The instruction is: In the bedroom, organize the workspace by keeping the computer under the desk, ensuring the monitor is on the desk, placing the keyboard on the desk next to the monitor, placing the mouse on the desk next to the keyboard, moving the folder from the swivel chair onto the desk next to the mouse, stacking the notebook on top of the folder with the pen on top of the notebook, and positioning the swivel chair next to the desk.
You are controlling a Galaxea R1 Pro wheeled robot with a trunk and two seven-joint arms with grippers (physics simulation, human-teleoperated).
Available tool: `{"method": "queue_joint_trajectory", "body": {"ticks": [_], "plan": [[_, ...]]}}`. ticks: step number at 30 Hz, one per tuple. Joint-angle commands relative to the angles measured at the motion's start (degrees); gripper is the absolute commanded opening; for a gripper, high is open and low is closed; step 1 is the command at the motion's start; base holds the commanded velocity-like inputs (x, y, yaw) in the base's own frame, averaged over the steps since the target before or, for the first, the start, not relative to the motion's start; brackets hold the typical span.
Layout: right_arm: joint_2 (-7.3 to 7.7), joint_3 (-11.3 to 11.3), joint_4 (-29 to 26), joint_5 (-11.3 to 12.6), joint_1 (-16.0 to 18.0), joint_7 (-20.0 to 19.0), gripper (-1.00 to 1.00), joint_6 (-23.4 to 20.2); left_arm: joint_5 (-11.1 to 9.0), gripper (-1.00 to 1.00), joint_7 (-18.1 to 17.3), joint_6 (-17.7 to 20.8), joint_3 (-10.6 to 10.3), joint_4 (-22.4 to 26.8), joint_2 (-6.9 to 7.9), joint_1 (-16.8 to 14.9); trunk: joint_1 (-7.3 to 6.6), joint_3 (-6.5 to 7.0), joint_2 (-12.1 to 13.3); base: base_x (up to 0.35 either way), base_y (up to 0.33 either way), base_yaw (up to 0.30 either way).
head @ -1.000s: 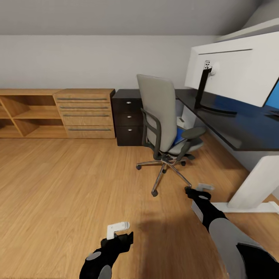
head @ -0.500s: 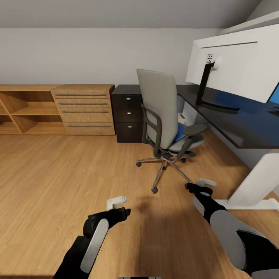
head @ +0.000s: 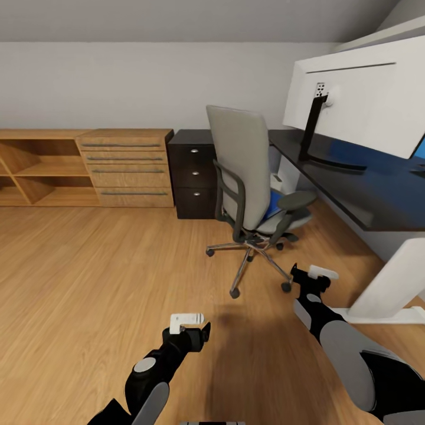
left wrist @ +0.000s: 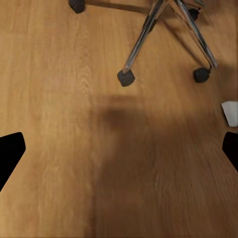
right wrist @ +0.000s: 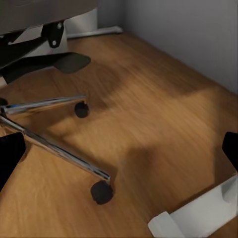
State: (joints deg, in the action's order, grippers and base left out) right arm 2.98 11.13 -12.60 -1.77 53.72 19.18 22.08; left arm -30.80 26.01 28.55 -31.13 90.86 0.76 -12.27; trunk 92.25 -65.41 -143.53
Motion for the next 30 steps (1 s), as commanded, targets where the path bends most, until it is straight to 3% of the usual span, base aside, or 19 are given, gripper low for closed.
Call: {"method": "queue_joint_trajectory", "body": {"ticks": [1,13,30], "plan": [[-0.04,0.14,0.12,-0.21,0.02,0.23,1.00,0.31,-0.57,1.00,0.60,-0.02,-0.21,0.06,0.10,-0.05,0.02,-0.05,-0.02,0.246,-0.141,0.000],[0.08,0.18,0.10,-0.16,-0.02,0.42,1.00,0.55,-0.54,1.00,0.62,0.08,0.13,-0.35,0.24,-0.04,0.02,-0.05,-0.02,0.135,-0.141,0.000],[-0.08,0.12,0.09,-0.18,-0.02,0.42,1.00,1.02,-0.54,1.00,0.78,-0.16,0.50,-0.33,0.37,-0.04,0.02,-0.05,-0.02,0.201,-0.011,0.000]]}}
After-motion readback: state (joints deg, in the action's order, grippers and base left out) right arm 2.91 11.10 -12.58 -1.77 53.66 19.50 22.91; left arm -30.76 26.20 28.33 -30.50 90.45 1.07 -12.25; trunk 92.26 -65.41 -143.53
